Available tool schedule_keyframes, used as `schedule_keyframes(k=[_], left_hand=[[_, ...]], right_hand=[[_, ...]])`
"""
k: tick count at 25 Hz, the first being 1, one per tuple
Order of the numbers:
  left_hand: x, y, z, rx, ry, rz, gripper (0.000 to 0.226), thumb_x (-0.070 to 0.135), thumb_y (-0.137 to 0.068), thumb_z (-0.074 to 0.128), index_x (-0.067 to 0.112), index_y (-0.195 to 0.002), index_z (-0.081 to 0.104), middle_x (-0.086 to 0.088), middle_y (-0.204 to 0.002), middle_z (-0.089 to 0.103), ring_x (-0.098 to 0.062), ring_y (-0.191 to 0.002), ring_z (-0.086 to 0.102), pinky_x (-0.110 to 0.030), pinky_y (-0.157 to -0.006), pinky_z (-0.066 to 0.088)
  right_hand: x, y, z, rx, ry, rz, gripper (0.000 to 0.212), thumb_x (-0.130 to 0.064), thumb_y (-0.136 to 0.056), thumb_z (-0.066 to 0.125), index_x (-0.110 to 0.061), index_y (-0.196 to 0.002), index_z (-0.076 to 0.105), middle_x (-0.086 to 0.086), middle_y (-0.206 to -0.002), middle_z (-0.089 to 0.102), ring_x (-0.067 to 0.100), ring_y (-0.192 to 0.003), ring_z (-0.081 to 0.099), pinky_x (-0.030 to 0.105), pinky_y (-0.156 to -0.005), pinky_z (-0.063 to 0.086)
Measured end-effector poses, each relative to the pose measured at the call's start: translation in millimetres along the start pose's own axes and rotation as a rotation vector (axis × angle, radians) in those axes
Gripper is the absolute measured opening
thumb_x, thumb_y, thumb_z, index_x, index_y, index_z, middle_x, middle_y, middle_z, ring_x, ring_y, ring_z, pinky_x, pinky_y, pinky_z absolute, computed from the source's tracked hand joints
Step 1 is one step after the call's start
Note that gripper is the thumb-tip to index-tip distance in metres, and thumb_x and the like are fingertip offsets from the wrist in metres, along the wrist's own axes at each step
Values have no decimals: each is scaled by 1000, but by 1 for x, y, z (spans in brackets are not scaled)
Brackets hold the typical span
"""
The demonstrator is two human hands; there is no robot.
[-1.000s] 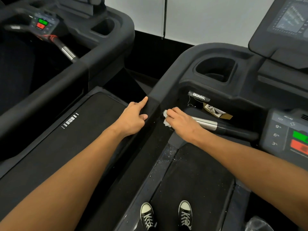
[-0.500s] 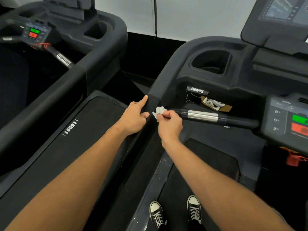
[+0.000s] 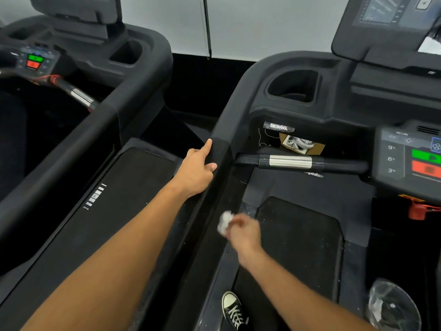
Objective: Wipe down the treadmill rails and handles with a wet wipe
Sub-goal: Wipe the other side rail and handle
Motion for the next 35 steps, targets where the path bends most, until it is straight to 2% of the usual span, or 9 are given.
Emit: schedule_keyframes(k=[3,6,11,14,17,21,26,30,35], left_hand=[[1,1,2,15,-19,1,68,21,-102,48,32,-158,10,-6,-148,33,-15,-110,47,-28,-93,39],[3,1,2,24,-49,-11,68,21,-102,48,32,-157,9,-6,-148,33,-20,-119,48,-46,-109,37],[0,-1,3,13,-50,-1,69,21,-103,48,32,-157,7,-5,-151,31,-21,-126,46,-33,-99,36],[0,-1,4,18,-60,-9,69,18,-103,47,31,-157,7,-6,-154,26,-24,-129,45,-47,-113,32],[7,-3,6,0,-71,4,71,10,-100,47,32,-157,10,-8,-160,14,-30,-135,39,-53,-114,31],[11,-4,7,-13,-66,16,74,5,-98,48,38,-155,16,-10,-161,9,-31,-131,43,-54,-109,36],[5,-4,7,4,-89,1,71,9,-100,48,42,-154,17,-6,-161,11,-24,-116,55,-53,-107,39],[3,-6,9,13,-91,5,72,9,-100,47,42,-155,15,-6,-162,9,-30,-119,54,-54,-107,38],[24,-17,15,76,-324,67,83,-2,-88,49,38,-154,18,-1,-163,-11,-34,-146,1,-61,-111,18]], right_hand=[[-58,-22,-2,115,-201,-165,27,4,-86,65,-22,-89,67,2,-92,71,18,-90,69,34,-82,58],[-62,-12,10,191,90,-340,23,-2,-86,65,-23,-80,61,-3,-84,68,10,-78,64,21,-69,49],[61,31,55,-386,451,-102,17,-3,-88,65,-18,-86,72,-3,-84,65,13,-85,64,31,-87,56],[24,13,20,-5,128,-50,15,-6,-86,70,-20,-85,70,-7,-83,69,12,-84,67,25,-74,54],[-87,1,-10,254,11,-391,18,-6,-86,66,-24,-91,68,-7,-89,66,8,-82,62,20,-74,48],[-187,-6,-1,190,604,-977,37,14,-80,55,-3,-112,60,9,-109,53,18,-90,51,22,-80,42],[-183,-40,-28,20,1445,-1244,27,2,-84,61,-3,-110,63,11,-108,56,30,-98,51,37,-91,42],[-175,-44,-88,-163,1559,-1285,18,-5,-87,66,-4,-105,70,9,-100,53,27,-95,48,39,-82,49],[-185,-44,-107,37,1423,-1110,29,2,-76,67,-2,-105,69,16,-129,52,34,-109,50,45,-97,47]])
Point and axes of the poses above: each hand's wrist, its own y-axis away from the middle knuckle, its own z-axis out of the palm, x = y × z, the point moved 7 cm from there along -y, towards the middle knuckle
